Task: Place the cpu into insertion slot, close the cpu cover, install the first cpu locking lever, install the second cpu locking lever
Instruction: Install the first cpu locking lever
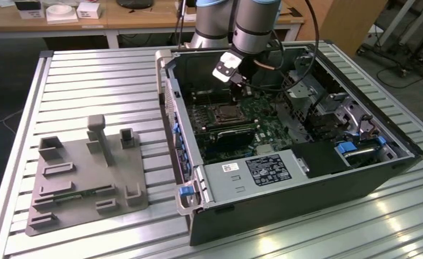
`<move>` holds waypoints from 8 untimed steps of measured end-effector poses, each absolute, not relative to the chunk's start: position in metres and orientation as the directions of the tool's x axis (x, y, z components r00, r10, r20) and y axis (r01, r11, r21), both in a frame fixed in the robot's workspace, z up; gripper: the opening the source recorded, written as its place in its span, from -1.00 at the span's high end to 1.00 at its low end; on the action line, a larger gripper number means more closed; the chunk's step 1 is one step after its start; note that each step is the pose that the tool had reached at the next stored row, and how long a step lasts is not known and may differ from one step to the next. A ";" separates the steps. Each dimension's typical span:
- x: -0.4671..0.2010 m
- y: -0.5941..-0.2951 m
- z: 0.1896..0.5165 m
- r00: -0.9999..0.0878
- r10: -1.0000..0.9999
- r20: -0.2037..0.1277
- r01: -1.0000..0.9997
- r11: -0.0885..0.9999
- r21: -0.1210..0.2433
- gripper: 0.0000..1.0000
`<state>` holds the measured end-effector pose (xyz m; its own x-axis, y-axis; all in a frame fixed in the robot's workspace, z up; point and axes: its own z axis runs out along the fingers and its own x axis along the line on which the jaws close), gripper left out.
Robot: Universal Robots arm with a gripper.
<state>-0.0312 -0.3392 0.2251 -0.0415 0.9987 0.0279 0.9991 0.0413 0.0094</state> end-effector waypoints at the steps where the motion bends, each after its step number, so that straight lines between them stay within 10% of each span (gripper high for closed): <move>1: -0.031 -0.339 0.227 -0.042 0.999 0.028 0.999 0.041 0.009 0.79; 8: -0.031 -0.339 0.241 -0.042 0.999 0.028 0.999 0.041 0.009 0.79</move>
